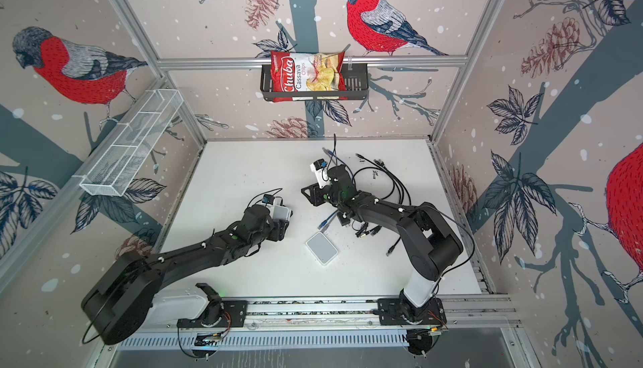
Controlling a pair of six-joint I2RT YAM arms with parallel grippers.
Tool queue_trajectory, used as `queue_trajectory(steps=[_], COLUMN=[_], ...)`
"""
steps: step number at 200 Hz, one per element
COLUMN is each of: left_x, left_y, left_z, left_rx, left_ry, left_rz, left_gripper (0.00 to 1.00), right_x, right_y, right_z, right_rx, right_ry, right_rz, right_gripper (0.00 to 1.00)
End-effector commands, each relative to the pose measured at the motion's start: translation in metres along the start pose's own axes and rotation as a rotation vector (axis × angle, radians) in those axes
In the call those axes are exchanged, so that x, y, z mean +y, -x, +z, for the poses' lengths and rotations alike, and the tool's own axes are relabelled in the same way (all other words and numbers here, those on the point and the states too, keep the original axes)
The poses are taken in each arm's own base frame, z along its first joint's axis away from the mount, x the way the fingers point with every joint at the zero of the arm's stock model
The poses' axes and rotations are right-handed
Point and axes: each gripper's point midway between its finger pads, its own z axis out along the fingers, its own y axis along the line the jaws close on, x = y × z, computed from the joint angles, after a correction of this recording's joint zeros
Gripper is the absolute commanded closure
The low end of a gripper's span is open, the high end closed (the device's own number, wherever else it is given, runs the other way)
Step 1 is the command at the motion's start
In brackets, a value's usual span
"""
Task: Insert the plug into the switch port
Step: 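Open the right gripper and lower the router with the left gripper onto the table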
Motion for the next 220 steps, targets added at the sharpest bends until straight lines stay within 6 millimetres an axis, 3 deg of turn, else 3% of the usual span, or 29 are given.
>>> queue_trajectory(steps=[1, 43, 85, 140, 166, 196, 220], left_x=[0.003, -0.001, 0.005, -0.025, -0.03, -0.025, -0.007], left_y=[-0.014, -0.028, -0.028, -0.017, -0.023, -0.037, -0.048], left_z=[0.007, 0.021, 0.031, 0.038, 0.038, 0.04, 0.043], left_rx=[0.11, 0.24, 0.27, 0.27, 0.301, 0.362, 0.435], left_ry=[0.028, 0.038, 0.107, 0.119, 0.092, 0.11, 0.193], left_rz=[-0.002, 0.015, 0.071, 0.237, 0.25, 0.231, 0.185], left_gripper=[0.38, 0.38, 0.39, 0.39, 0.39, 0.38, 0.37], right_x=[-0.017, -0.031, -0.038, -0.046, -0.046, -0.05, -0.055], right_y=[0.017, 0.03, 0.028, 0.023, 0.022, 0.023, 0.029], right_z=[-0.006, -0.016, -0.016, -0.013, -0.013, -0.016, -0.022], right_rx=[-0.048, -0.088, -0.084, -0.072, -0.065, -0.068, -0.084], right_ry=[-0.089, -0.158, -0.17, -0.178, -0.165, -0.163, -0.168], right_rz=[0.002, -0.02, -0.016, -0.005, 0.002, 0.016, 0.025], right_gripper=[0.59, 0.57, 0.57, 0.56, 0.56, 0.51, 0.48])
